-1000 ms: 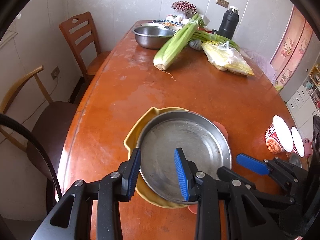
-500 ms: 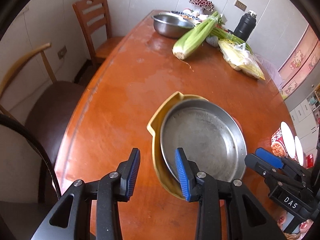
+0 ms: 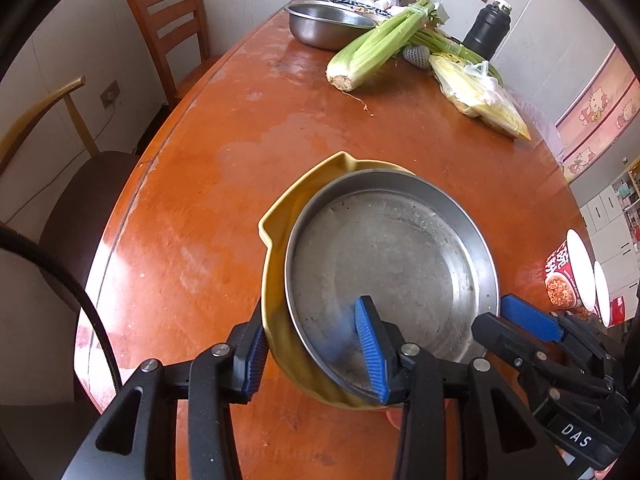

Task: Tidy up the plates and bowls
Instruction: 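Open both tools and release the grey tray rim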

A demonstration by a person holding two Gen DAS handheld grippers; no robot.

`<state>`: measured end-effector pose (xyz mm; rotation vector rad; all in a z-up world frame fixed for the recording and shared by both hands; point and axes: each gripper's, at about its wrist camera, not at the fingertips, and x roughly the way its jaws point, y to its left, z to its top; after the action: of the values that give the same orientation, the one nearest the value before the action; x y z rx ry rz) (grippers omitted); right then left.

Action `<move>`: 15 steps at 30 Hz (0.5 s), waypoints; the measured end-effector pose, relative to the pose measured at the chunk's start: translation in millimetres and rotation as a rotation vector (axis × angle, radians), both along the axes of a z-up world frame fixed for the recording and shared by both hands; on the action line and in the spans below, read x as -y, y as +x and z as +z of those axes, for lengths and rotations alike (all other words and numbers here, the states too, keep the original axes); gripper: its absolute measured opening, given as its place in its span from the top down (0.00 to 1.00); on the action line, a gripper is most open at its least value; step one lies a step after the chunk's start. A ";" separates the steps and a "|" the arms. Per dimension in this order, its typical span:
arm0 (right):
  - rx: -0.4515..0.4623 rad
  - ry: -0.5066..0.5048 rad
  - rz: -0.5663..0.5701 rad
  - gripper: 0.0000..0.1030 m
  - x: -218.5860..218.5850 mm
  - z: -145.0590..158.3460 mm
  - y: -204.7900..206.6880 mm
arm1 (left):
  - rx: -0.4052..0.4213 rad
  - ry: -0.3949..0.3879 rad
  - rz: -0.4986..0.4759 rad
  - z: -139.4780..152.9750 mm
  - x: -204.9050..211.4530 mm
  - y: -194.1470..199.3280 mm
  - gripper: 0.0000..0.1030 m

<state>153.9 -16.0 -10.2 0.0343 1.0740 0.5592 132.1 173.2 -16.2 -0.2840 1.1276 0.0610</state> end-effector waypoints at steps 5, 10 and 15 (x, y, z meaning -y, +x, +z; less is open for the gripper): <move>-0.012 -0.002 -0.007 0.53 3.1 -4.1 4.2 | 0.003 -0.005 -0.020 -0.1 8.3 6.1 0.57; -0.013 -0.008 -0.023 0.53 10.3 -5.5 8.3 | 0.006 0.006 -0.034 -0.7 18.3 14.2 0.56; -0.007 -0.020 -0.054 0.53 21.3 -5.7 11.8 | 0.007 0.009 -0.057 -0.9 30.1 23.2 0.56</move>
<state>165.7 -37.4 -15.9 0.0476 1.0825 0.4997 155.4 143.1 -17.1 -0.2442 1.1275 0.0144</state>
